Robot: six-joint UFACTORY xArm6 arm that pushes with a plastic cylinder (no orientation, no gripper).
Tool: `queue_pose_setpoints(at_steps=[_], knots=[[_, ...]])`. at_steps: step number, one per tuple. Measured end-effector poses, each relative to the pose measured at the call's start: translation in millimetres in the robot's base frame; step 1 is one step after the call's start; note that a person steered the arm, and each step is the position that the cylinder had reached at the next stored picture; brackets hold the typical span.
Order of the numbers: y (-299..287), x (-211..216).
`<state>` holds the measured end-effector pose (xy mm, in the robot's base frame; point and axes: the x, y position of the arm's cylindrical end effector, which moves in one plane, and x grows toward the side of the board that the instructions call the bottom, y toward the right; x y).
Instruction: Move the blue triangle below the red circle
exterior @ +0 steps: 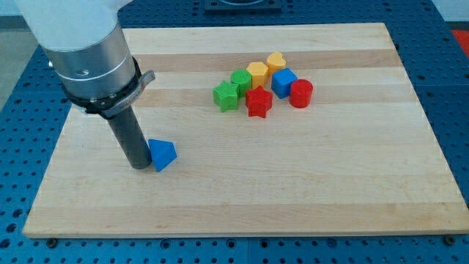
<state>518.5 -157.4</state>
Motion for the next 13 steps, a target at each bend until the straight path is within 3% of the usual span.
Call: queue_pose_setpoints(at_steps=[1, 3, 5, 6, 7, 8, 9, 12, 13], knots=[[8, -4], [127, -7], [199, -26], [197, -13], [154, 7], [95, -1], [90, -30], [248, -39], [238, -26]])
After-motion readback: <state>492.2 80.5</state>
